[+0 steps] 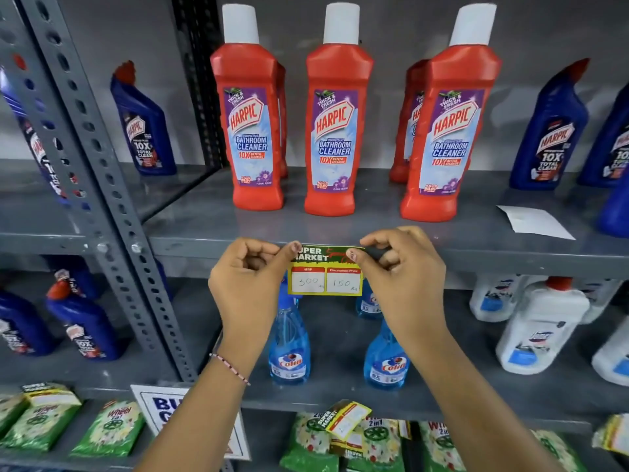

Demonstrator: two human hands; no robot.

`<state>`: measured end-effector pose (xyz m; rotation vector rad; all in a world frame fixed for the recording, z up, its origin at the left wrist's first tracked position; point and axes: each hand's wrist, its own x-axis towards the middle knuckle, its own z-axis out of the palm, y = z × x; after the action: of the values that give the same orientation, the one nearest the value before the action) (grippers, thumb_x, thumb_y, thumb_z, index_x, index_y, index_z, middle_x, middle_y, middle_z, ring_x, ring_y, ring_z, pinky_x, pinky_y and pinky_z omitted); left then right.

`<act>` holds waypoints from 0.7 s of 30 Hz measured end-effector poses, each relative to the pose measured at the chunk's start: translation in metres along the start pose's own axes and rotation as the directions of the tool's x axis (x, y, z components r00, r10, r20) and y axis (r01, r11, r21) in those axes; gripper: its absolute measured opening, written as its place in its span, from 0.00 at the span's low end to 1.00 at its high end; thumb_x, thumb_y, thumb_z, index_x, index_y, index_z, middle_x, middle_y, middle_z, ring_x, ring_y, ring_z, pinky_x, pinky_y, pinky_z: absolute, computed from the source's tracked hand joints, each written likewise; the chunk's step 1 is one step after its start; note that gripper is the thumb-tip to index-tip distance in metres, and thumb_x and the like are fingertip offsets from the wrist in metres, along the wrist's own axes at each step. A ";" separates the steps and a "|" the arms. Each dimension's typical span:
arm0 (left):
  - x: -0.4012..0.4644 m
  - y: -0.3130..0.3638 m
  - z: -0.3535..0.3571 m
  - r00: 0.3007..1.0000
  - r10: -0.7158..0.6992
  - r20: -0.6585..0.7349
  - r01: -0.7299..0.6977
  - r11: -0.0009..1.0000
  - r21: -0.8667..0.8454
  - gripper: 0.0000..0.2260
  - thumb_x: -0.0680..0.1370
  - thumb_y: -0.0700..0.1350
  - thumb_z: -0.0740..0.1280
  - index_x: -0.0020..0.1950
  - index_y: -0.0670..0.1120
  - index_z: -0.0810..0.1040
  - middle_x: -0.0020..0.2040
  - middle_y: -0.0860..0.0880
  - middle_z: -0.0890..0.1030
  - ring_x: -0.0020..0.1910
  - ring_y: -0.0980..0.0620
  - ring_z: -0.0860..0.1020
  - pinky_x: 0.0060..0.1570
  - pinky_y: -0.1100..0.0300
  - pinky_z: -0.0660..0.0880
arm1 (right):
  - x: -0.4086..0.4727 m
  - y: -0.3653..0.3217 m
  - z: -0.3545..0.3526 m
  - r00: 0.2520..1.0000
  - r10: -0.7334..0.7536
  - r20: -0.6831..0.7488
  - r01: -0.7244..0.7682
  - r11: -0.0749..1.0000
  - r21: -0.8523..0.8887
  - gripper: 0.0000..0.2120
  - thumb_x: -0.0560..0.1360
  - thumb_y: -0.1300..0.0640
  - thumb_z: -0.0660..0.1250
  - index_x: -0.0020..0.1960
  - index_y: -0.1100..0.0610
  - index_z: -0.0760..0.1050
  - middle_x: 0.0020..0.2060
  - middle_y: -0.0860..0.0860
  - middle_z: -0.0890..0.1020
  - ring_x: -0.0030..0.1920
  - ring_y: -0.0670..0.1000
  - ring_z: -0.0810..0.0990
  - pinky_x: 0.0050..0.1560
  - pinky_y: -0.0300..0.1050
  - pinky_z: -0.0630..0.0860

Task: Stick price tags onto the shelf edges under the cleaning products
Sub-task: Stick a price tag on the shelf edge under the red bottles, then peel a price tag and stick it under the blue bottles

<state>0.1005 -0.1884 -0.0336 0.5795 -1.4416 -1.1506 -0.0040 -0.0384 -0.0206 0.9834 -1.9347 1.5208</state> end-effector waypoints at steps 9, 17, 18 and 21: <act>-0.018 0.027 0.020 0.973 0.232 0.013 -0.231 0.972 -0.042 0.13 0.74 0.37 0.73 0.41 0.56 0.79 0.41 0.44 0.82 0.37 0.55 0.79 0.42 0.66 0.76 | 0.025 0.028 -0.079 0.999 0.015 -0.048 -0.017 0.999 -0.028 0.06 0.74 0.60 0.72 0.46 0.49 0.81 0.40 0.46 0.83 0.39 0.45 0.81 0.40 0.26 0.72; -0.048 0.099 0.146 0.746 -0.190 0.638 0.267 0.963 -0.026 0.07 0.77 0.33 0.69 0.50 0.43 0.83 0.49 0.40 0.85 0.47 0.46 0.82 0.52 0.58 0.81 | 0.077 0.095 -0.202 0.989 0.144 0.016 -0.126 0.910 -0.395 0.07 0.75 0.60 0.70 0.52 0.56 0.83 0.49 0.55 0.86 0.48 0.55 0.84 0.55 0.52 0.79; -0.049 0.106 0.166 0.659 -0.294 0.692 0.412 0.911 -0.006 0.06 0.77 0.34 0.69 0.52 0.41 0.82 0.52 0.39 0.84 0.49 0.45 0.81 0.54 0.56 0.80 | 0.082 0.101 -0.208 0.987 0.149 0.068 -0.107 0.903 -0.417 0.08 0.76 0.59 0.69 0.54 0.57 0.83 0.50 0.56 0.86 0.49 0.56 0.84 0.56 0.54 0.79; -0.053 0.122 0.222 0.446 -0.468 0.763 0.567 0.807 0.163 0.07 0.78 0.39 0.69 0.55 0.40 0.76 0.59 0.39 0.77 0.52 0.44 0.78 0.53 0.57 0.78 | 0.088 0.113 -0.214 0.939 0.202 0.279 -0.046 0.876 -0.479 0.10 0.79 0.56 0.64 0.56 0.57 0.82 0.49 0.59 0.86 0.49 0.60 0.83 0.53 0.56 0.79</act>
<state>-0.0647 -0.0227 0.0771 0.4587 -1.9713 -2.1793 -0.1586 0.1609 0.0320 0.9379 -2.4826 0.9075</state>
